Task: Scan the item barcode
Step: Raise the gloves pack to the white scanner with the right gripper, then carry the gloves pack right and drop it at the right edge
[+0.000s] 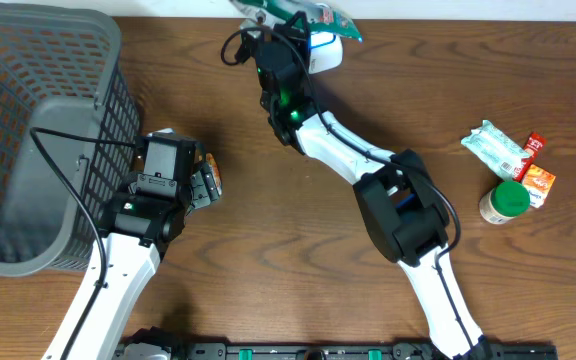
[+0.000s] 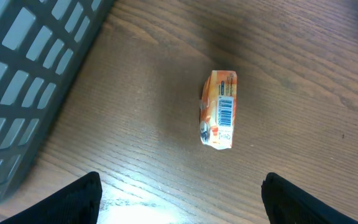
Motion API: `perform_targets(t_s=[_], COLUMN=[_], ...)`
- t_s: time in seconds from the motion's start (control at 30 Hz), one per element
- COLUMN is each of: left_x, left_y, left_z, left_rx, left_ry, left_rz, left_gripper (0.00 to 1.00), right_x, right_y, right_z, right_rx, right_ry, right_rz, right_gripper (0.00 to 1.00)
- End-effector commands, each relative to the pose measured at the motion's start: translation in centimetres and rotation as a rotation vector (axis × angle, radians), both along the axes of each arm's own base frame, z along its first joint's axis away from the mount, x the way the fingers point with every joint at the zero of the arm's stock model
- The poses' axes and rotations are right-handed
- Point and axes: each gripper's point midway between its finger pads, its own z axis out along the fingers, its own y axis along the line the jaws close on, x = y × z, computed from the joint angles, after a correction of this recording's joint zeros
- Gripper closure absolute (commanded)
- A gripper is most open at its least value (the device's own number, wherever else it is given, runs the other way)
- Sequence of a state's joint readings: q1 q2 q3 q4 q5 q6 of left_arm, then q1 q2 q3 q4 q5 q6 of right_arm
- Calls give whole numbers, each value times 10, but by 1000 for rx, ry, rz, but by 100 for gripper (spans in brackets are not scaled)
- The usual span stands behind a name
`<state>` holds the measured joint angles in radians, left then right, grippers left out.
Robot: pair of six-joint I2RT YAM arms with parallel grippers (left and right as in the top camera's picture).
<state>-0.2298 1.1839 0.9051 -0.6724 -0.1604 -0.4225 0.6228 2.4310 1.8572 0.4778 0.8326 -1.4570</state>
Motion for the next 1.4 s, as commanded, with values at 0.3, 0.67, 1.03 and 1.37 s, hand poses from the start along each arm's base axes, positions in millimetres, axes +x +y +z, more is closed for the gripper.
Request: perform_targets(t_s=[0.3,0.67,1.03,1.37], left_x=[0,0,0,0], left_y=[3,4,4,4], left_z=[-2,-2,-2,-2], left_rx=[12,12,12,12], left_ry=[4,4,4,4], left_rz=[12,12,12,12], left_gripper=[17,16,16,16], right_x=[-6,-82,-191,-239], right_y=[-24,-90,-188,-317], right_z=[70,139,92,-1], right_rx=[301,559,1132,1157], right_ry=[-254,-107,523,575], right_rz=[-98,-335,-540,-1076], right_gripper=[99,99,99,99])
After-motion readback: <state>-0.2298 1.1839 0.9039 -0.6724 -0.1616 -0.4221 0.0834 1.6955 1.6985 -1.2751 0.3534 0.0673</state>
